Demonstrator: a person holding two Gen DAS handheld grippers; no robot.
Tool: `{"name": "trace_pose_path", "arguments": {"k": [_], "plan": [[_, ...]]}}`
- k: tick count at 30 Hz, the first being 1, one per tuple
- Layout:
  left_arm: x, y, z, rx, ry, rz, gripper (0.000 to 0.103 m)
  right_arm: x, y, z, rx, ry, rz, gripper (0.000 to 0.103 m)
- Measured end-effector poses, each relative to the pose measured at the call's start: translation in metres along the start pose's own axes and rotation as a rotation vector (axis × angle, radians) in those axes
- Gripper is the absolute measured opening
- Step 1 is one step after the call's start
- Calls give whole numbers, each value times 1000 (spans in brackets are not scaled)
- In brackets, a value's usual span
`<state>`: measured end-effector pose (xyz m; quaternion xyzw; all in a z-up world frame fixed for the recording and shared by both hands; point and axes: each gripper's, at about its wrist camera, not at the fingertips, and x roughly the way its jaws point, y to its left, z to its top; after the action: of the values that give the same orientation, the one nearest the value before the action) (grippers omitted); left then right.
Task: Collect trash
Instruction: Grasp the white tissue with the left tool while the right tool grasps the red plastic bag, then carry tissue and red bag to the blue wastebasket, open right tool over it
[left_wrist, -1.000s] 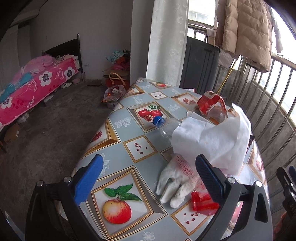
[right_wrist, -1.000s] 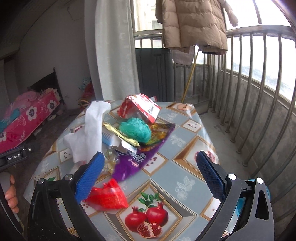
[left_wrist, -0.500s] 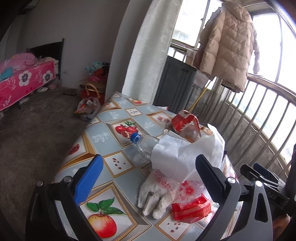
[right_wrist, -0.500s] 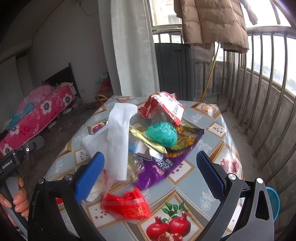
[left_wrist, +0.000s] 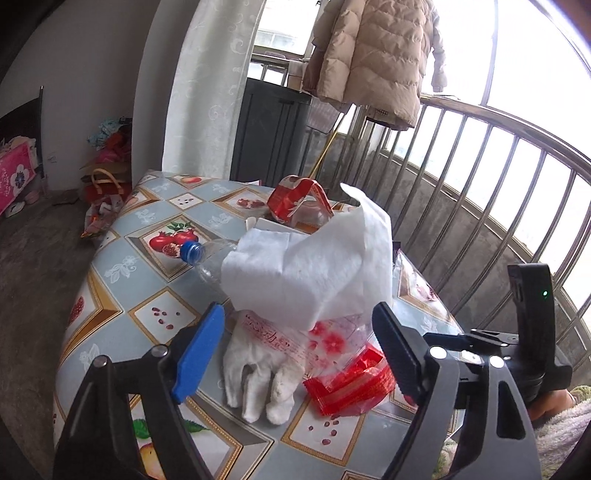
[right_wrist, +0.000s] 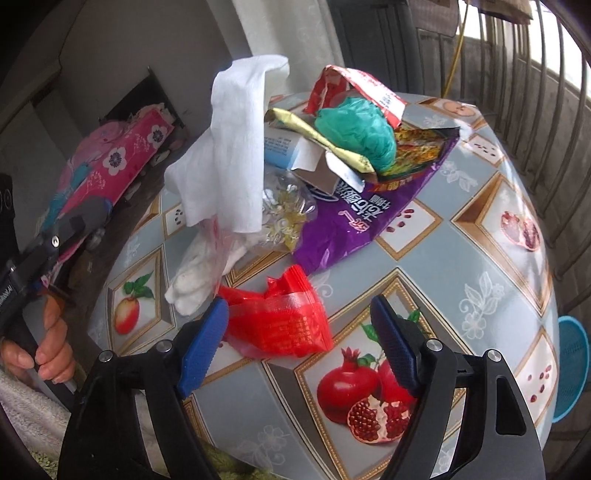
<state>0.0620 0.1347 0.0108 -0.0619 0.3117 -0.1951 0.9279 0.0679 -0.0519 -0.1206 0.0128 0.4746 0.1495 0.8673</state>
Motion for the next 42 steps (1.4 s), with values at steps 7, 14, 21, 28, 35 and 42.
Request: {"name": "trace_pose_path", "arguments": {"k": [7,14,21,28,35,42], "plan": [[24,-17,29,70,1,-72,76,26,-6,7,14,93,43,60],[74,-22,27,147,118,-10,66,43,-16,3,50,146,82,51],[84,-4,24,46,158,-36,32,42,-23,0,55,155,101,35],[71,6,31,-9,134,-52,7,27,-30,1,60,128,98,24],[27,5,44,12,48,-27,1,-1,-41,0,83,76,100,17],[-28,-16,64,37,-3,-116,1,-51,-63,-10,143,-17,115,16]]}}
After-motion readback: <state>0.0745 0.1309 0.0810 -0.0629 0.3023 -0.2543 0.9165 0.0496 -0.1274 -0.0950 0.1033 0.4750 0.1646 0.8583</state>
